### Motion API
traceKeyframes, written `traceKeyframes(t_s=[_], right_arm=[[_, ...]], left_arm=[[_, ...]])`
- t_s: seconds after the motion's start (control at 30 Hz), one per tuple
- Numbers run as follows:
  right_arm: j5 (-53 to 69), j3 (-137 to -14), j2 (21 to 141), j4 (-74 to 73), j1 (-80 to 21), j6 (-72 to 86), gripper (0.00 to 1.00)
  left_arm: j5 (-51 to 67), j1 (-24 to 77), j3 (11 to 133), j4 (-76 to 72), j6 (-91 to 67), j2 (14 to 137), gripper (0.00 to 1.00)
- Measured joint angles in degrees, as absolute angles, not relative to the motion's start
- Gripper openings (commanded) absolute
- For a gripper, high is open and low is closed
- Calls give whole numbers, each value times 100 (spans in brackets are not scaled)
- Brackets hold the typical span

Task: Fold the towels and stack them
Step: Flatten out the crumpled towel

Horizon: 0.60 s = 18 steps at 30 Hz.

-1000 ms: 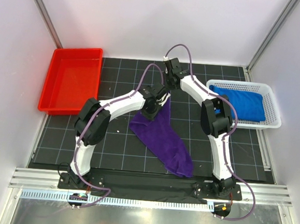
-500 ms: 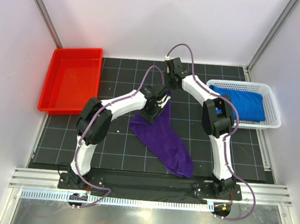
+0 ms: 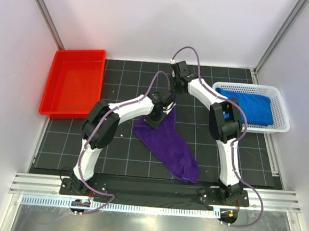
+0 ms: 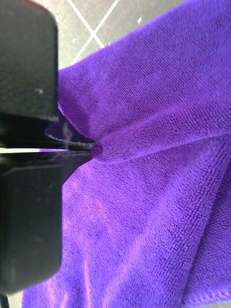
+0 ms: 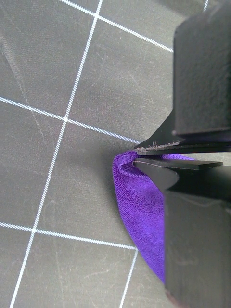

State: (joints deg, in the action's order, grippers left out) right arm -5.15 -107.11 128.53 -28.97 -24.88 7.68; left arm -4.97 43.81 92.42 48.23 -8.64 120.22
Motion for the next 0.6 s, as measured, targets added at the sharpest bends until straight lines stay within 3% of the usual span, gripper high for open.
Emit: traceKeyframes(t_s=[0.2,0.33,0.4,0.47,0.5,0.6], right_arm=[[-510,-10689,12731,-2873,-2488,766,5],[-478,-10801,12733,-2919,-2486,766,5],[-469,-10993,12772,-2969,-2484,766,5],[-464,-11249,12835,-2982,-2484,762,5],[-464,-11358,12866,-2976,-2484,757,5],[-454,-11598,12956,-2954,-2477,744,5]], left_arm=[[-379,4082,9244,4578,-1059,11616,0],[-117,3277,9078,3940,-1470,11168,0],[16,2685,8941,3540,-1780,11050,10],[78,2121,8858,3216,-2097,11089,11],[102,1879,8823,3109,-2259,11155,19],[158,1437,8685,2746,-2687,11426,25]])
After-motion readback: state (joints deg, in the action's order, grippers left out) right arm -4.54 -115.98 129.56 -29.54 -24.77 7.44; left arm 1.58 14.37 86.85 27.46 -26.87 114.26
